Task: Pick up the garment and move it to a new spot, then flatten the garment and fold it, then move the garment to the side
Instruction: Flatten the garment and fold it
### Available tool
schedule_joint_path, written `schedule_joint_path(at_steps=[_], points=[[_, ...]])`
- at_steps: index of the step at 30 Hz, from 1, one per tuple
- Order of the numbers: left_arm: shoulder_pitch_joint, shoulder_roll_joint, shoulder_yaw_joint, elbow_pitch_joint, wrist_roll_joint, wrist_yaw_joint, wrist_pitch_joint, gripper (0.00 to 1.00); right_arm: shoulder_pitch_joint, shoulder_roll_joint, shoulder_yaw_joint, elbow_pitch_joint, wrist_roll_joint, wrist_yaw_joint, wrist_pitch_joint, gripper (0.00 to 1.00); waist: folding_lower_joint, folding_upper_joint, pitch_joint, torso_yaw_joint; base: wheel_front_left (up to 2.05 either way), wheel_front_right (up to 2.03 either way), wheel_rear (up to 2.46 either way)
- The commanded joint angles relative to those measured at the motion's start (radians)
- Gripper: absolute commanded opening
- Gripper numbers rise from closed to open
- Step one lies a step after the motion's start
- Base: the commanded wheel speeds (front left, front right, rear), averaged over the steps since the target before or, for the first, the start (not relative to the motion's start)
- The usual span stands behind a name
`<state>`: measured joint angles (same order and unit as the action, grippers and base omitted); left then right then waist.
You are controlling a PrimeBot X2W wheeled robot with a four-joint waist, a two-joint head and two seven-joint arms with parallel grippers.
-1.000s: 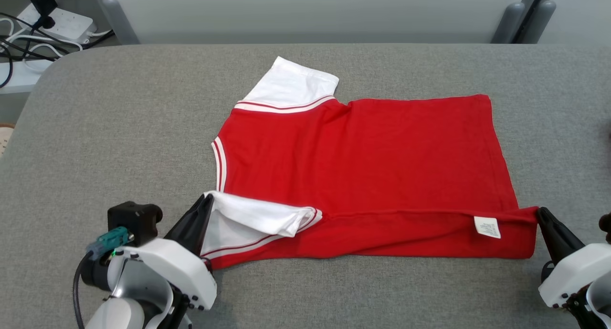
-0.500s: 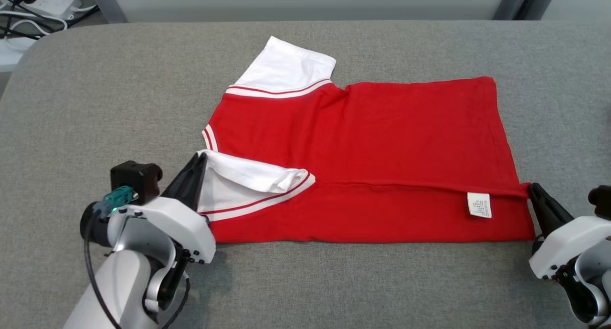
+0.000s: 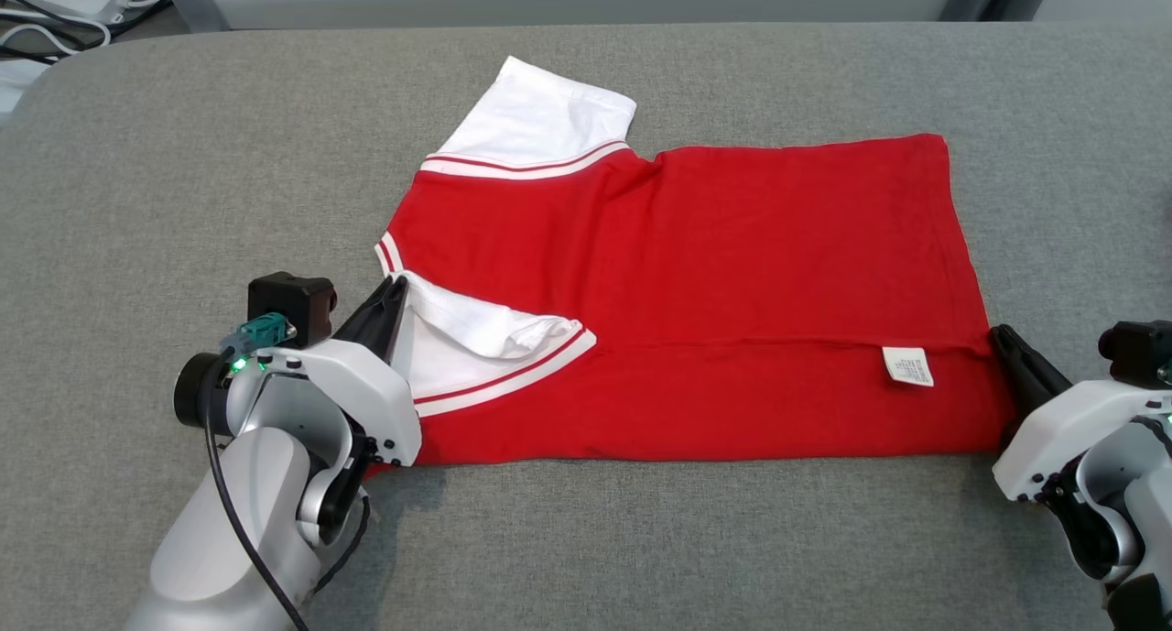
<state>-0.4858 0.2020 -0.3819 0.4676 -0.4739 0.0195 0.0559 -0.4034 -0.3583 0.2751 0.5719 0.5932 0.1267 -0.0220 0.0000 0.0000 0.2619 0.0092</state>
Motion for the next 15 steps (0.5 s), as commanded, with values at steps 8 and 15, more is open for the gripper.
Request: schedule_joint_path(at_steps=[8, 15], points=[[-0.102, -0.002, 0.042, 0.108, 0.006, -0.010, -0.113, 1.00, -0.066, -0.020, 0.058, 0.048, 0.022, 0.004, -0.067, 0.88, 0.0000, 0.0000, 0.008, -0.010, 0.00, 0.00, 0.00], [-0.143, -0.023, 0.042, 0.188, 0.005, -0.018, -0.191, 1.00, -0.109, -0.005, 0.085, 0.086, 0.024, 0.004, -0.143, 1.00, 0.0000, 0.0000, 0.017, -0.013, 0.00, 0.00, 0.00]])
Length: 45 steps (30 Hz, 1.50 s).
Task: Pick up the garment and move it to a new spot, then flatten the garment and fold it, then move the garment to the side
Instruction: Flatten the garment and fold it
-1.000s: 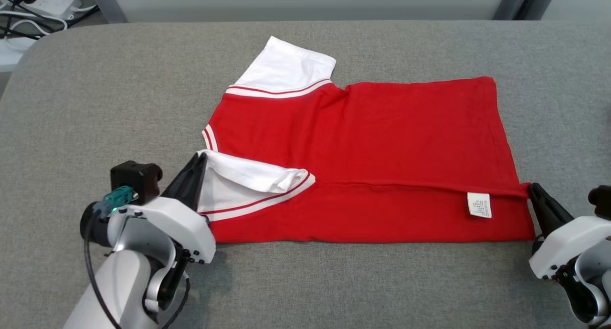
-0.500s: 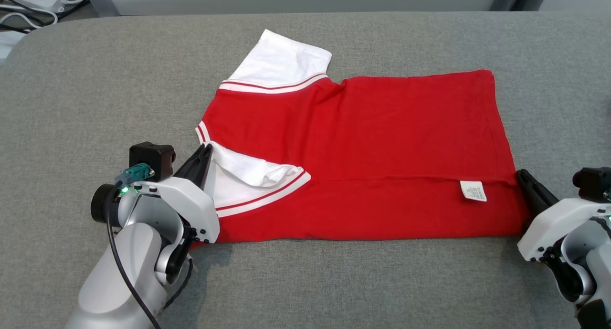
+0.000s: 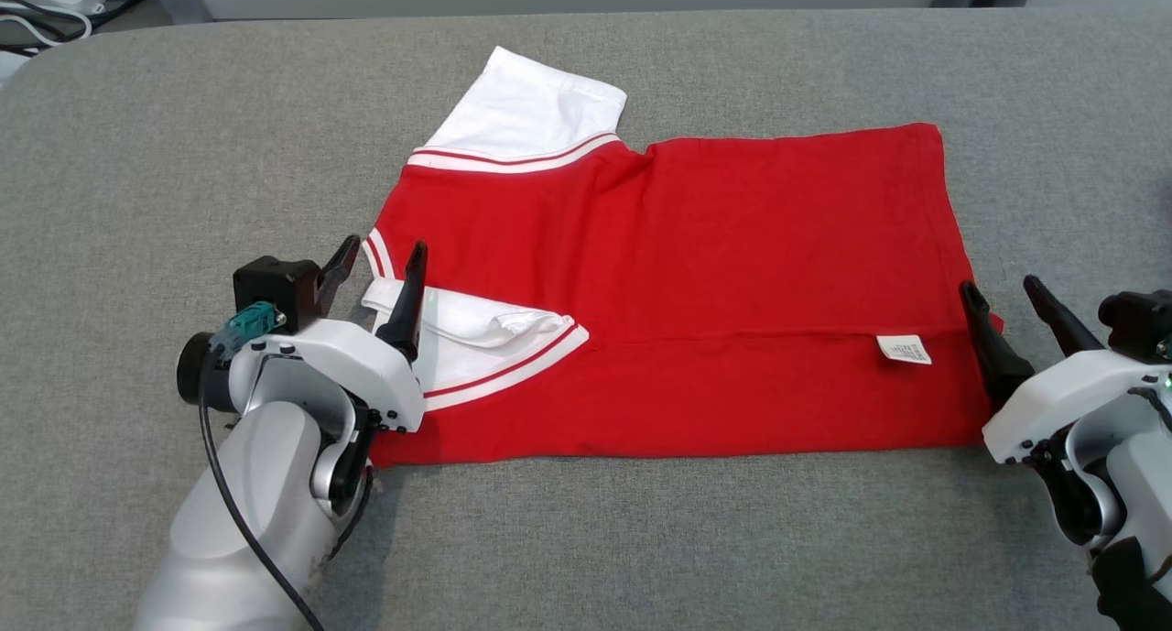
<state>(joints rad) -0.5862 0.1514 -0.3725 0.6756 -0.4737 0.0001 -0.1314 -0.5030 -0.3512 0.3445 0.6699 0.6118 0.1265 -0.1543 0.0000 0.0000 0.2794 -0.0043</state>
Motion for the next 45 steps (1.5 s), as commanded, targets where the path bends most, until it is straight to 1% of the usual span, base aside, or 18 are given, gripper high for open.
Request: schedule_joint_path(at_steps=[1, 6, 10, 16, 20, 24, 29, 34, 37, 41, 45], points=[[-0.048, 0.026, 0.036, -0.015, 0.007, 0.007, -0.024, 1.00, -0.015, -0.012, 0.019, -0.011, 0.002, 0.004, -0.027, 1.00, 0.0000, 0.0000, 0.000, 0.000, 0.00, 0.00, 0.00], [-0.050, 0.017, 0.059, -0.021, 0.014, 0.037, -0.102, 1.00, -0.028, -0.008, 0.023, -0.033, -0.032, 0.004, -0.096, 1.00, 0.0000, 0.0000, -0.008, 0.000, 0.00, 0.00, 0.00], [0.015, 0.015, 0.082, -0.099, 0.028, 0.062, -0.126, 1.00, 0.013, 0.014, -0.031, -0.116, -0.079, 0.004, -0.107, 1.00, 0.0000, 0.0000, -0.034, 0.001, 0.00, 0.00, 0.00], [0.137, 0.012, 0.118, -0.246, 0.038, 0.084, -0.130, 1.00, 0.126, 0.071, -0.125, -0.254, -0.161, 0.004, -0.107, 1.00, 0.0000, 0.0000, -0.080, 0.005, 0.00, 0.00, 0.00], [0.234, 0.004, 0.137, -0.334, 0.044, 0.093, -0.130, 1.00, 0.196, 0.110, -0.168, -0.311, -0.209, 0.004, -0.107, 1.00, 0.0000, 0.0000, -0.111, 0.002, 0.00, 0.00, 0.00], [0.318, -0.004, 0.127, -0.359, 0.032, 0.092, -0.124, 1.00, 0.245, 0.127, -0.179, -0.294, -0.230, 0.004, -0.107, 1.00, 0.0000, 0.0000, -0.134, -0.001, 0.00, 0.00, 0.00], [0.389, -0.007, 0.116, -0.392, 0.012, 0.101, -0.080, 1.00, 0.268, 0.129, -0.199, -0.252, -0.229, 0.004, -0.107, 1.00, 0.0000, 0.0000, -0.148, 0.000, 0.00, 0.00, 0.00], [0.436, -0.003, 0.110, -0.415, 0.002, 0.119, -0.036, 1.00, 0.281, 0.125, -0.203, -0.225, -0.219, 0.004, -0.107, 1.00, 0.0000, 0.0000, -0.153, 0.003, 0.00, 0.00, 0.00], [0.469, -0.001, 0.102, -0.419, -0.011, 0.133, 0.024, 1.00, 0.288, 0.123, -0.202, -0.202, -0.205, 0.004, -0.107, 1.00, 0.0000, 0.0000, -0.153, 0.005, 0.00, 0.00, 0.00], [0.498, 0.001, 0.104, -0.421, -0.022, 0.162, 0.075, 1.00, 0.288, 0.118, -0.195, -0.165, -0.182, 0.004, -0.107, 1.00, 0.0000, 0.0000, -0.148, 0.007, 0.00, 0.00, 0.00], [0.504, 0.005, 0.100, -0.420, -0.025, 0.170, 0.095, 1.00, 0.285, 0.111, -0.177, -0.122, -0.159, 0.004, -0.107, 1.00, 0.0000, 0.0000, -0.143, 0.012, 0.00, 0.00, 0.00]])
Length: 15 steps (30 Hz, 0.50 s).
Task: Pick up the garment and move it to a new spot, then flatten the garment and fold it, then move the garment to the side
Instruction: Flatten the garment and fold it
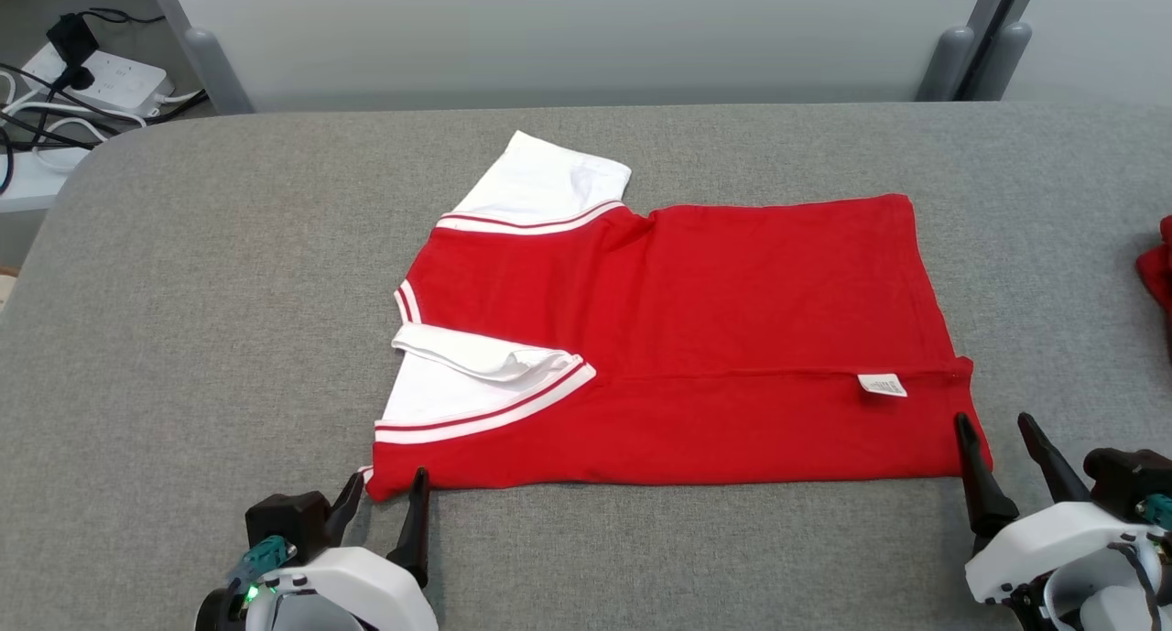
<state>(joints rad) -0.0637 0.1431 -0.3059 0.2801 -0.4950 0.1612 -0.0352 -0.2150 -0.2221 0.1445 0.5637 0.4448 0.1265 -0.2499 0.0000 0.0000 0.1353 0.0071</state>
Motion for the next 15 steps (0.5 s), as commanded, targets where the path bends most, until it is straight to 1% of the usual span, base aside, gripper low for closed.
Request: schedule_joint_path(at_steps=[1, 7, 15], points=[[-0.019, 0.015, 0.032, -0.018, -0.004, 0.010, 0.004, 1.00, -0.004, -0.021, 0.030, -0.005, 0.014, 0.004, -0.012, 1.00, 0.0000, 0.0000, 0.002, 0.001, 0.00, 0.00, 0.00], [-0.035, 0.027, 0.015, 0.020, 0.006, 0.012, 0.034, 1.00, -0.017, -0.031, 0.066, 0.032, 0.053, 0.004, -0.012, 1.00, 0.0000, 0.0000, 0.008, -0.001, 0.00, 0.00, 0.00], [-0.093, 0.053, 0.000, 0.080, 0.034, 0.009, 0.032, 1.00, -0.028, -0.049, 0.108, 0.056, 0.088, 0.004, -0.012, 1.00, 0.0000, 0.0000, 0.011, -0.001, 0.00, 0.00, 0.00]])
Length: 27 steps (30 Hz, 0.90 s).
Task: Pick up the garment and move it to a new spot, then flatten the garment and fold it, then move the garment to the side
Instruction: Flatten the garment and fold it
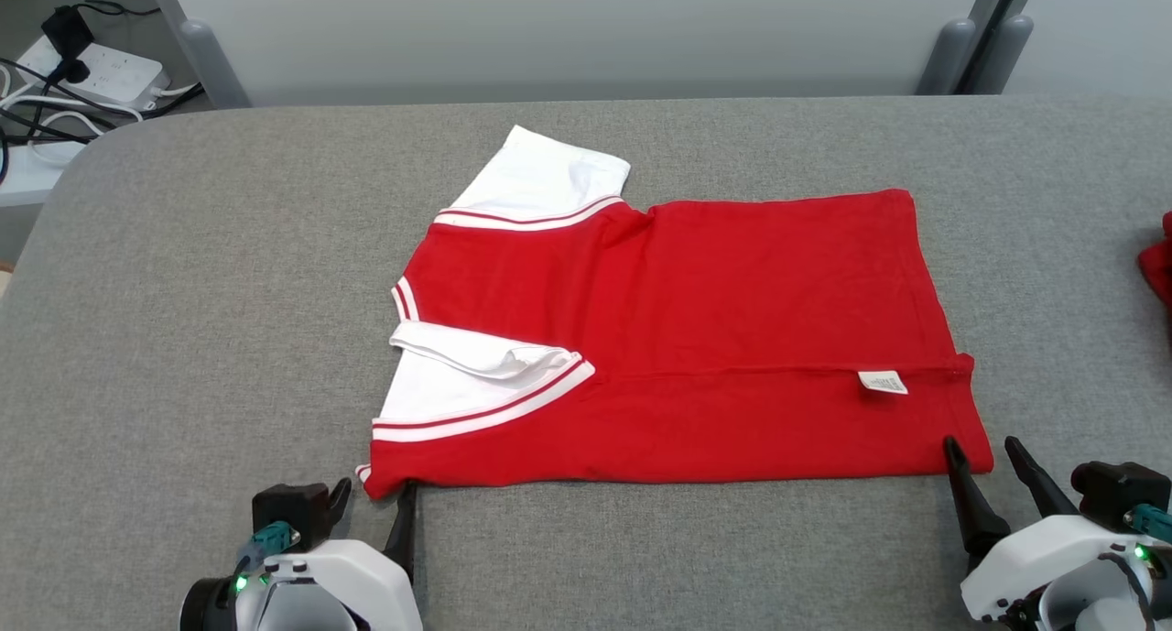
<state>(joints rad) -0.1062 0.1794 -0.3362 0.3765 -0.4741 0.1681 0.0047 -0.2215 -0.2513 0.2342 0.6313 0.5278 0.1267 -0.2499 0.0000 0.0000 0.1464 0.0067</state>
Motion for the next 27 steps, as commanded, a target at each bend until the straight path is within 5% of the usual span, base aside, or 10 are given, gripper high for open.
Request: schedule_joint_path(at_steps=[1, 13, 17, 27], points=[[-0.056, 0.020, 0.028, -0.013, 0.018, 0.003, -0.010, 1.00, -0.023, -0.022, 0.022, -0.011, 0.008, 0.004, -0.012, 1.00, 0.0000, 0.0000, 0.000, -0.001, 0.00, 0.00, 0.00], [-0.077, 0.024, -0.012, -0.009, 0.024, -0.036, -0.020, 1.00, -0.030, -0.038, 0.043, -0.004, 0.025, 0.004, -0.012, 1.00, 0.0000, 0.0000, -0.006, -0.006, 0.00, 0.00, 0.00], [-0.077, 0.032, -0.022, -0.013, 0.026, -0.045, -0.017, 0.00, -0.028, -0.040, 0.059, 0.017, 0.043, 0.004, -0.011, 1.00, 0.0000, 0.0000, -0.010, -0.003, 0.00, 0.00, 0.00], [-0.079, 0.054, -0.036, -0.048, 0.027, -0.053, 0.006, 0.00, -0.059, -0.040, 0.106, 0.081, 0.107, 0.004, -0.005, 1.00, 0.0000, 0.0000, 0.000, 0.009, 0.00, 0.00, 0.00]])
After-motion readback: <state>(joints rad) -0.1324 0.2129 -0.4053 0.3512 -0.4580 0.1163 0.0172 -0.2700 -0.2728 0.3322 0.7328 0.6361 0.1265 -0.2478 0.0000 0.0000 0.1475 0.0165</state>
